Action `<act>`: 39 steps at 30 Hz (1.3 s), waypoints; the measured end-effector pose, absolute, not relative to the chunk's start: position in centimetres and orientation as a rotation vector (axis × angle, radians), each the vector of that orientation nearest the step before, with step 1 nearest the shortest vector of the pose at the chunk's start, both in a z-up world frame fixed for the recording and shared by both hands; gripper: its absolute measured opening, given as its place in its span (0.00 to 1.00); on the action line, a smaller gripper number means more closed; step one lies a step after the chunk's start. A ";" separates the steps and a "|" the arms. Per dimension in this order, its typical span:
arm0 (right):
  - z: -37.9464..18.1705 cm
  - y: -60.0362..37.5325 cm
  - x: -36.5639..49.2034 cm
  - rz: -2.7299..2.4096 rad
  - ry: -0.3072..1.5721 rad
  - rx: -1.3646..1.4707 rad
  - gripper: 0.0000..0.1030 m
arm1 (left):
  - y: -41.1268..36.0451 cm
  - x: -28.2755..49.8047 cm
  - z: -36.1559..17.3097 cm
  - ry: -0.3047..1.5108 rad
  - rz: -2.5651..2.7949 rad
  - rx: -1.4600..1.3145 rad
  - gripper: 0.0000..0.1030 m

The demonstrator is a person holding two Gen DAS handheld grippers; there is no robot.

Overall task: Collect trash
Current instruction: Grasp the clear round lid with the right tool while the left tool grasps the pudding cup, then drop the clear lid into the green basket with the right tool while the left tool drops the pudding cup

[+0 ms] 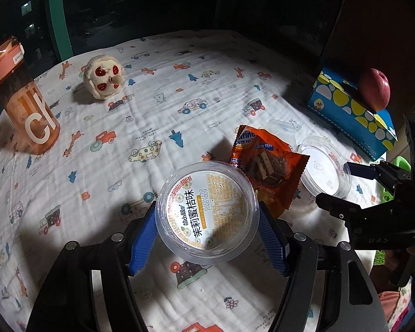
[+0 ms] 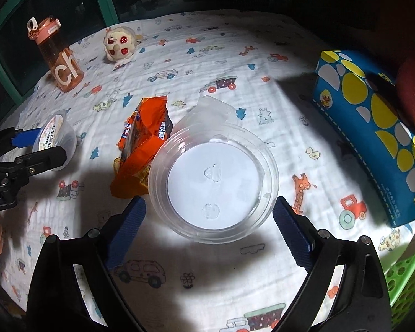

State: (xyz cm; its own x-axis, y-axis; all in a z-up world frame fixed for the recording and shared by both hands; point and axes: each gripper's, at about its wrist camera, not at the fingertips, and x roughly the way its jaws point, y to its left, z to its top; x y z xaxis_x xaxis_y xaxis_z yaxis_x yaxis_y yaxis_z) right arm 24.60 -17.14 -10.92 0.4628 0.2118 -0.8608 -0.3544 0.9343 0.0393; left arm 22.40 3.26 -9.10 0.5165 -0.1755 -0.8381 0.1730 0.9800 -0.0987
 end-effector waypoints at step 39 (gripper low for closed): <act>-4.6 -23.1 15.3 0.230 0.904 -0.040 0.89 | -2.8 17.0 -4.6 0.927 -0.320 0.025 0.64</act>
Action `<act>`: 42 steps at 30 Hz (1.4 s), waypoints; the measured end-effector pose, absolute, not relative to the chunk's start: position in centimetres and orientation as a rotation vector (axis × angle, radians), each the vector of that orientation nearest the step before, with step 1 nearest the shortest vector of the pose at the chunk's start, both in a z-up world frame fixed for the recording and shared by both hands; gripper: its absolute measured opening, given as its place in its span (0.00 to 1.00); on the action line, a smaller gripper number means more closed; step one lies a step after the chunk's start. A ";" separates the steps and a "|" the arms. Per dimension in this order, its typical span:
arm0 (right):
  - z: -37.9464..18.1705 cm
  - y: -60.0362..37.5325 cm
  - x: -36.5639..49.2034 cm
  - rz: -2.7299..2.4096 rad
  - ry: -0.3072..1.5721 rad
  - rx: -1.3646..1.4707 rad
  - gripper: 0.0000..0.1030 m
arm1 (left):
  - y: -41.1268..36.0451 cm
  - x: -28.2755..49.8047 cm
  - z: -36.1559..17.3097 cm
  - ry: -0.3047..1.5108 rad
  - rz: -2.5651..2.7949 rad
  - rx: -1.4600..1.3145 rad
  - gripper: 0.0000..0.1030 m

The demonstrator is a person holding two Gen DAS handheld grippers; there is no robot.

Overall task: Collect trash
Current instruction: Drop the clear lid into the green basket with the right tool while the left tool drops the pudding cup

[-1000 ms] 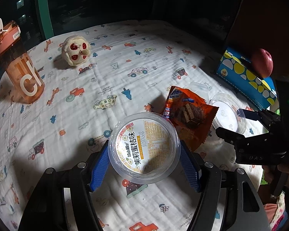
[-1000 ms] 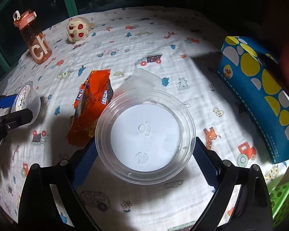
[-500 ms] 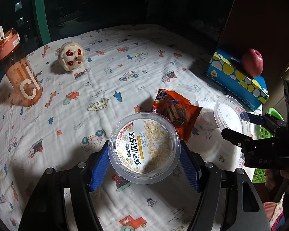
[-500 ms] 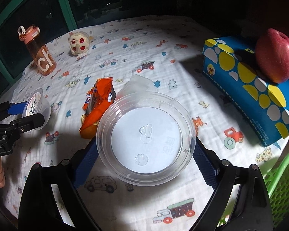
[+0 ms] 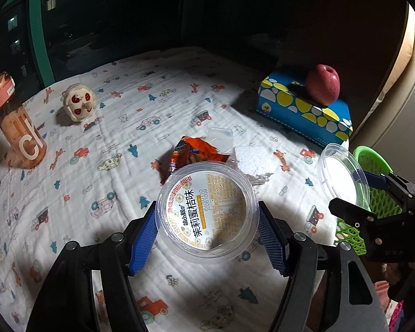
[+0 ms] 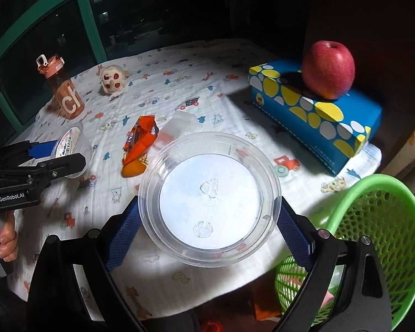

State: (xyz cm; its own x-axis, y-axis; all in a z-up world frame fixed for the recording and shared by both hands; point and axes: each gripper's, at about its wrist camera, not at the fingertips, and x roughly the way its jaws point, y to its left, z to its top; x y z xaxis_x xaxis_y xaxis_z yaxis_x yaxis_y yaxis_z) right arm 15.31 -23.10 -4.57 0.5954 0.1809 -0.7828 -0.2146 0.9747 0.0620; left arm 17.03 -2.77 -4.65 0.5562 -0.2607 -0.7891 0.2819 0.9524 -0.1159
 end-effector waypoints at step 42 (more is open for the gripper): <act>-4.3 -42.8 5.6 -0.115 0.880 0.153 0.90 | -20.0 13.6 -2.0 0.896 -0.601 0.162 0.64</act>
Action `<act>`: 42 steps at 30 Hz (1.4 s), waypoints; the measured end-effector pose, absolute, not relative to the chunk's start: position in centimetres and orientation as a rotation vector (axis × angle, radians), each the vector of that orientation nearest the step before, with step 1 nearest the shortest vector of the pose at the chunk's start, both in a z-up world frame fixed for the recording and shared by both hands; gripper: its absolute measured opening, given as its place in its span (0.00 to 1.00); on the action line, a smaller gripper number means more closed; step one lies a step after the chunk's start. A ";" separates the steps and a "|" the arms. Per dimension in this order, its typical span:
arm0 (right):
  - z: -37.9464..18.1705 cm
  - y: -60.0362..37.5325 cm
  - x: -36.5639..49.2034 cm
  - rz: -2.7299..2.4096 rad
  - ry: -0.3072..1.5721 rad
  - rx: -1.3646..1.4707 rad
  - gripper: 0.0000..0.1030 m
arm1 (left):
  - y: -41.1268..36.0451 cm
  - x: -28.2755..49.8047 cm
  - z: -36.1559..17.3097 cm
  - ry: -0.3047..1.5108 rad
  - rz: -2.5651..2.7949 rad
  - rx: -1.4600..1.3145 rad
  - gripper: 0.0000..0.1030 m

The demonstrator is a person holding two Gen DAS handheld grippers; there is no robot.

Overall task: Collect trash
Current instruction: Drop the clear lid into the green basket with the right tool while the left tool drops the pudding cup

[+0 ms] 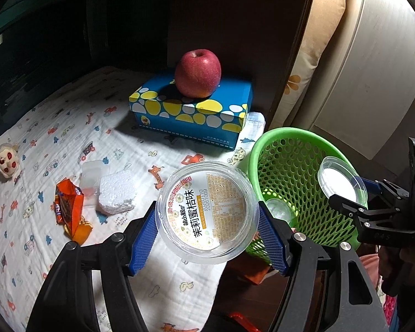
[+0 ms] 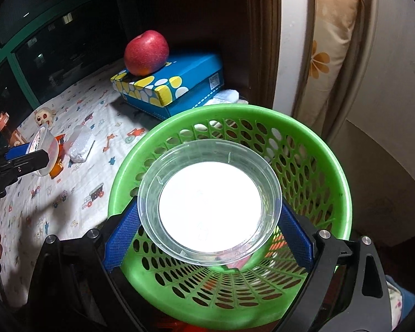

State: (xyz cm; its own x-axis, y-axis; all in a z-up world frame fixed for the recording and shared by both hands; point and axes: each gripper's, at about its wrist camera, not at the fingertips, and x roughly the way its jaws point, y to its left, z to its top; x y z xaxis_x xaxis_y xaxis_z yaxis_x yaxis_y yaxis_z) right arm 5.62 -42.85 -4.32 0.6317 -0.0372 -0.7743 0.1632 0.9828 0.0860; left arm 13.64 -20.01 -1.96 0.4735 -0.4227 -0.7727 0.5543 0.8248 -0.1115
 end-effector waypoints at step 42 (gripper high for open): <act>-1.7 -48.8 -0.3 -0.195 0.792 0.239 0.90 | -33.0 9.5 -5.1 0.984 -0.799 0.260 0.75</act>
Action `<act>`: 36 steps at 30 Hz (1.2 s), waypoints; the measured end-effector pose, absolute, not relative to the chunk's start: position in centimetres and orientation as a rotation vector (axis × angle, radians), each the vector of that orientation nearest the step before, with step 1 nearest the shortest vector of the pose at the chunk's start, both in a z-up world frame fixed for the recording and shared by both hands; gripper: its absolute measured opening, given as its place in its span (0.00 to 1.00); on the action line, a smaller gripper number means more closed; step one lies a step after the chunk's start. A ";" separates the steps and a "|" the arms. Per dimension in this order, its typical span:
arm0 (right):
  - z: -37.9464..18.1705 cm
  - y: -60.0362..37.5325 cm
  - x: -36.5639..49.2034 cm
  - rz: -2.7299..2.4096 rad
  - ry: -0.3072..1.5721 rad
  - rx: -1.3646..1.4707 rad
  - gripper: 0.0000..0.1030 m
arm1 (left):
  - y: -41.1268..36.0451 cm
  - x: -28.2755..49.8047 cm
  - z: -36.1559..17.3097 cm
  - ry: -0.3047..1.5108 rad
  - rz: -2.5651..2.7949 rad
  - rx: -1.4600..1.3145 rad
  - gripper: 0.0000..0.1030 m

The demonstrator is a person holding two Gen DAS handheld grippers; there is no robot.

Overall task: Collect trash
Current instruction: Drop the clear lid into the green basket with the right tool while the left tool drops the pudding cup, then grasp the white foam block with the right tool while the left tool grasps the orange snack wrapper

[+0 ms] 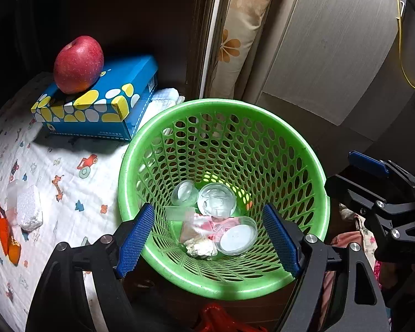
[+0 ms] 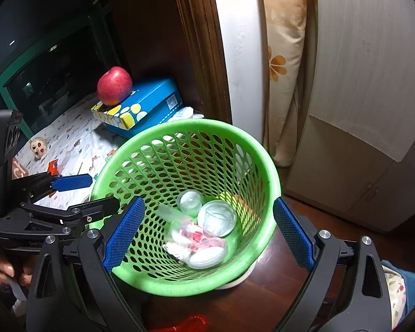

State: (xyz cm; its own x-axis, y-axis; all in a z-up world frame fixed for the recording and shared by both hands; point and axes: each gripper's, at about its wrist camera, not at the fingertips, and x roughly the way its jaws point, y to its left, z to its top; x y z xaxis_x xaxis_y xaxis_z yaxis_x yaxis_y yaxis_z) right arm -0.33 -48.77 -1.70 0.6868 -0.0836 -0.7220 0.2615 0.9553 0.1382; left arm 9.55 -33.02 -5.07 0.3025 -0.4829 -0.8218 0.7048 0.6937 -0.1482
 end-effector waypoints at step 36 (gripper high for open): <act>-1.9 -36.0 8.6 0.063 0.841 0.138 0.90 | -9.6 23.0 -7.9 0.991 -0.231 0.158 0.75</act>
